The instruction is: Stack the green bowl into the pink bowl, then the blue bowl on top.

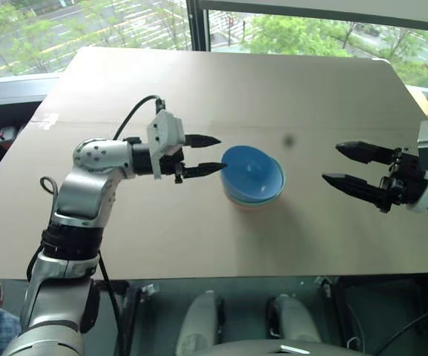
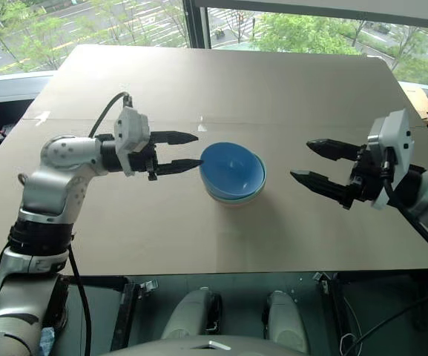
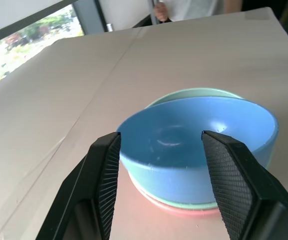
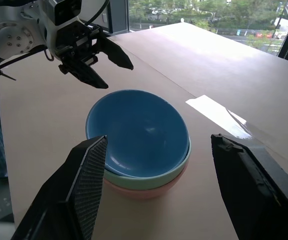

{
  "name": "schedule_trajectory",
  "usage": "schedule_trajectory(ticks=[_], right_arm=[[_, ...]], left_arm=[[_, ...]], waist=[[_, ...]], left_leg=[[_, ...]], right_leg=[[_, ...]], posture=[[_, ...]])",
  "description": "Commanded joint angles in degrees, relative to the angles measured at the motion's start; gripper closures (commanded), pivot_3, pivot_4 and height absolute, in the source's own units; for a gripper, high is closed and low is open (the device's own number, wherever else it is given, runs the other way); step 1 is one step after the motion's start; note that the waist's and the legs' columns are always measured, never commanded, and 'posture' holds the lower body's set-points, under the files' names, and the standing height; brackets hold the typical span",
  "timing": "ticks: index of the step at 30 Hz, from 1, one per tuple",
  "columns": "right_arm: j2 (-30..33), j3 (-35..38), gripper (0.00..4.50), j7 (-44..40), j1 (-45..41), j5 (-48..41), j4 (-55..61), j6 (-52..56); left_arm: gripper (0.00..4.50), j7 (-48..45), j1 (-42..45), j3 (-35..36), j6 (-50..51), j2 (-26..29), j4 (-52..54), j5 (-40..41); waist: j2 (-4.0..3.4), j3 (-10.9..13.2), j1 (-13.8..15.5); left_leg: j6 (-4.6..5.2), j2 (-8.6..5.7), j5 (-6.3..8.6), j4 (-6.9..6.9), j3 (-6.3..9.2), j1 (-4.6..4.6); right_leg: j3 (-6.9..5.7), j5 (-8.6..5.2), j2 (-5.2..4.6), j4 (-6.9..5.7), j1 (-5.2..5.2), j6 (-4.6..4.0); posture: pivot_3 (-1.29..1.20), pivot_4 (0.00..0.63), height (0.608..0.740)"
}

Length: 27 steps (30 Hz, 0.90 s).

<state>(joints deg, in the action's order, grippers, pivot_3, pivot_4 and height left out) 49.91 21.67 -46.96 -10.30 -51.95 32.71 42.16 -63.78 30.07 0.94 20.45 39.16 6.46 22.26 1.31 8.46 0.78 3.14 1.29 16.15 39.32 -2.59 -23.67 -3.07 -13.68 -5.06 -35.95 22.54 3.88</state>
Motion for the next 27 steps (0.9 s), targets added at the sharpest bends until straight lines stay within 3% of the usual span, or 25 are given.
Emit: schedule_trajectory(ticks=[1,8,13,16,27], right_arm=[[-0.51,1.3,0.99,0.47,1.51,0.26,1.7,-1.8],[-3.01,3.59,0.99,0.99,9.21,0.46,2.67,-3.49],[-4.94,4.49,0.99,-1.26,14.73,3.38,0.0,-7.76],[-6.03,4.42,0.99,-4.13,16.8,6.66,-3.69,-12.52],[-7.11,4.07,0.99,-10.13,20.62,13.05,-12.09,-22.52]], left_arm=[[1.77,7.27,-5.28,5.49,6.32,0.69,7.77,2.47],[1.77,17.78,-21.35,14.02,10.22,-0.52,18.54,2.94],[1.77,18.9,-30.47,18.46,6.75,0.07,20.01,1.67],[1.77,18.89,-33.96,20.18,4.71,-0.3,19.93,1.81],[1.77,18.79,-38.39,20.76,1.22,-0.55,19.97,3.13]], waist=[[0.0,0.0,0.16],[0.01,-0.02,0.21],[0.01,-0.05,0.17],[-0.04,-0.02,0.18],[-0.08,-0.08,0.12]], left_leg=[[0.0,-0.01,0.0,0.01,0.02,0.0],[-0.01,0.0,0.0,0.01,0.03,0.07],[-0.02,-0.01,0.0,-0.01,-0.01,0.28],[-0.01,0.0,0.03,-0.12,-0.06,0.97],[-0.01,0.0,0.03,-0.15,-0.15,1.05]], right_leg=[[-0.01,0.0,-0.01,0.01,-0.01,0.0],[-0.01,0.0,-0.05,0.06,-0.07,0.0],[0.01,-0.01,-0.07,0.07,-0.24,-0.01],[0.05,-0.04,-0.07,0.12,-0.86,-0.05],[0.21,-0.04,-0.1,0.09,-0.85,-0.08]], posture=[[0.0,0.15,0.74],[0.0,0.15,0.74],[0.0,0.15,0.74],[0.0,0.15,0.74],[0.0,0.15,0.74]])
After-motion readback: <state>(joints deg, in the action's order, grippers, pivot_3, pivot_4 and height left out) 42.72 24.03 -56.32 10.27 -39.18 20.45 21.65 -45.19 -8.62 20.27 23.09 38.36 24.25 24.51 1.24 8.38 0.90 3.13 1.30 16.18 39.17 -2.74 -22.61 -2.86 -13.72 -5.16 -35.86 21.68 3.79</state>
